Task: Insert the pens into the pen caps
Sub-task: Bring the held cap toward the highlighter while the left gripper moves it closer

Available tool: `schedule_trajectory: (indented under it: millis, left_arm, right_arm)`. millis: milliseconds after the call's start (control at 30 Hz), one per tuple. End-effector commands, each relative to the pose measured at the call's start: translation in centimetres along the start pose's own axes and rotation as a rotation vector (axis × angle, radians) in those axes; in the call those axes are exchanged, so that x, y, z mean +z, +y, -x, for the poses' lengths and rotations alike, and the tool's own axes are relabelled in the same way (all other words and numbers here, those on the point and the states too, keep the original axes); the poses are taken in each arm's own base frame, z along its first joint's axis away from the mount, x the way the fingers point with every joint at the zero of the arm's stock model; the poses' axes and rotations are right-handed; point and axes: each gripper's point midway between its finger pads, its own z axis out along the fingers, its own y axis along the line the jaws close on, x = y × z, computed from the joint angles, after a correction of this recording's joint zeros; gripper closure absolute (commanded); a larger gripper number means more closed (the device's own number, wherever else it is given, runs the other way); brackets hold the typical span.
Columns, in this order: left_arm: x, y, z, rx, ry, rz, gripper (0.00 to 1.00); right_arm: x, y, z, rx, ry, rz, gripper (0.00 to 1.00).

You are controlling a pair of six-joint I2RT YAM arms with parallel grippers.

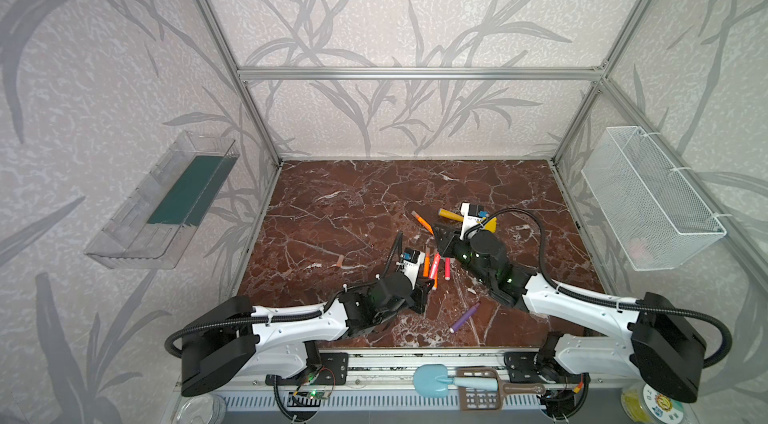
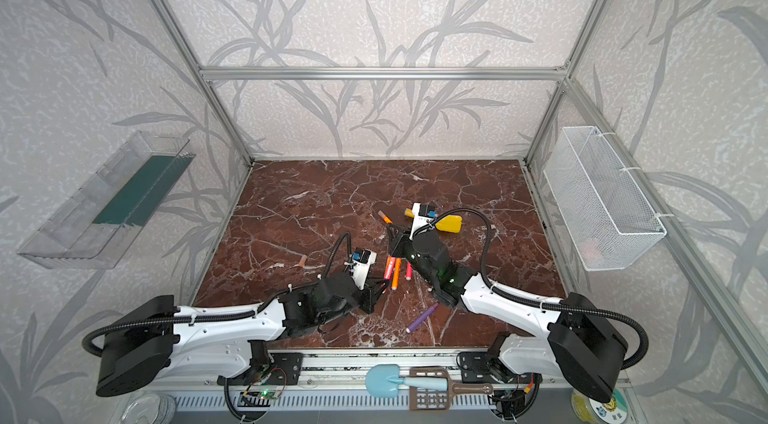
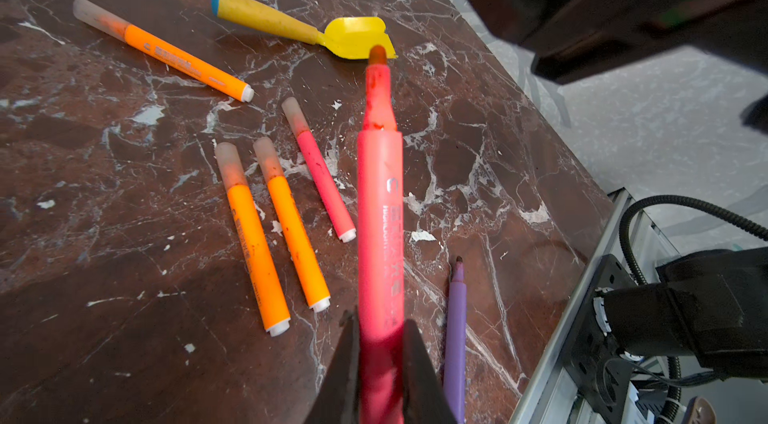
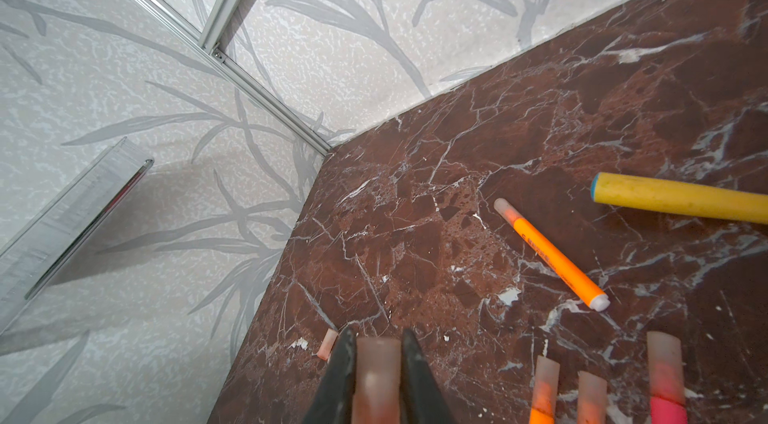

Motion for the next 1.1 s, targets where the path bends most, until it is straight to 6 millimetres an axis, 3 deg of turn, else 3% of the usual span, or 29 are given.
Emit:
schedule_trajectory:
  millis: [0, 1067]
  left_arm:
    - [-0.4, -0.4, 2.1, -0.025, -0.078, 0.01, 1.0]
    - [-1.3, 0.4, 2.9, -0.021, -0.118, 0.049, 1.0]
  right_arm:
    - [0.0, 0.1, 0.0, 0.029, -0.005, 0.018, 0.81]
    - [0.3, -0.8, -1.7, 0.038, 0.049, 0.003, 0.82]
